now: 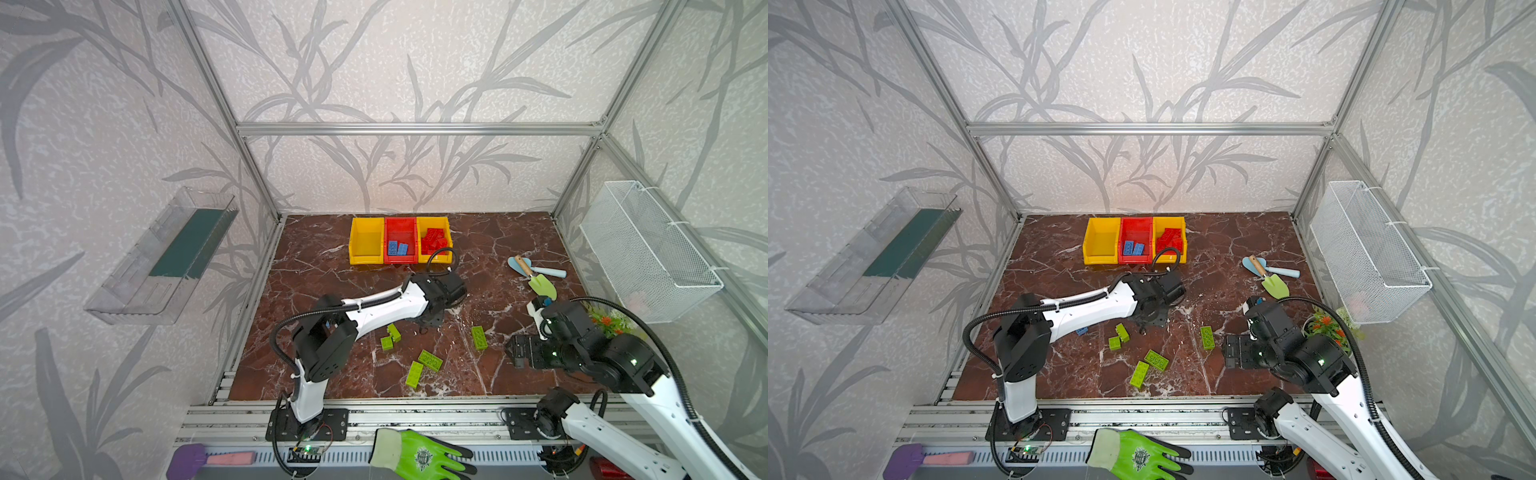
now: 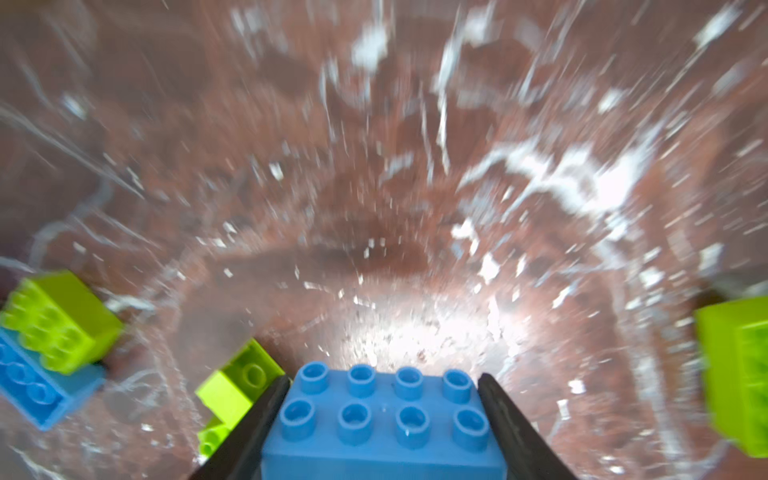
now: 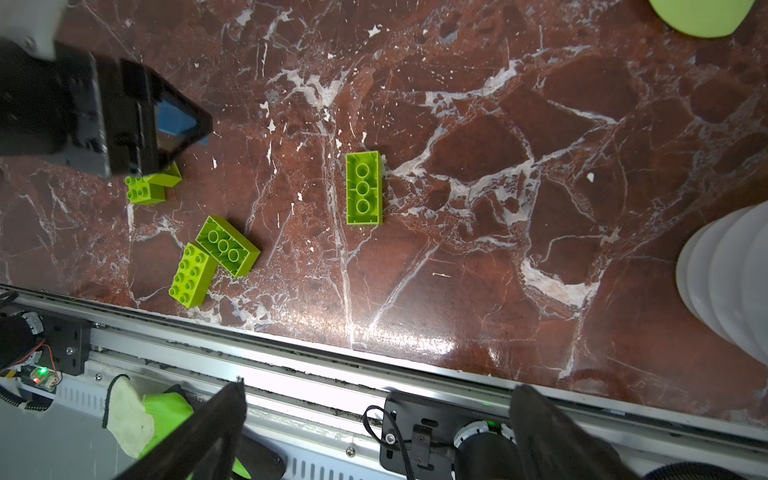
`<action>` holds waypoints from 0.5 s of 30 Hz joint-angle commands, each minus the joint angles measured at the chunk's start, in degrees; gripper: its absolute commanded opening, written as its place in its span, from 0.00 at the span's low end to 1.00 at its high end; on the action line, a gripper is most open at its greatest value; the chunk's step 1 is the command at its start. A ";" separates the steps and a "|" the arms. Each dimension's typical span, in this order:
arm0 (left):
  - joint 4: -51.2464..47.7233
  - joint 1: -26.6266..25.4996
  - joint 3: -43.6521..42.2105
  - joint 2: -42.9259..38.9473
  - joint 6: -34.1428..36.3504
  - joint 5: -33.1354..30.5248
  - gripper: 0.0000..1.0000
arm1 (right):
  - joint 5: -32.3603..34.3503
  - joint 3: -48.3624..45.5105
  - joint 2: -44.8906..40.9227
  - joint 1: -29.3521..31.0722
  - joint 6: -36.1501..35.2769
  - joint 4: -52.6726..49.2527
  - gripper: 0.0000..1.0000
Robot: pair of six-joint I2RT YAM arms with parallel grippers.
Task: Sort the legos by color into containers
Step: 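Drop the blue brick into the red bin while the right arm reaches forward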
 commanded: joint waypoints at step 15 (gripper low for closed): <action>-18.33 19.88 55.34 28.56 17.74 -6.31 0.35 | 0.38 3.99 12.32 -1.39 -2.53 10.82 0.99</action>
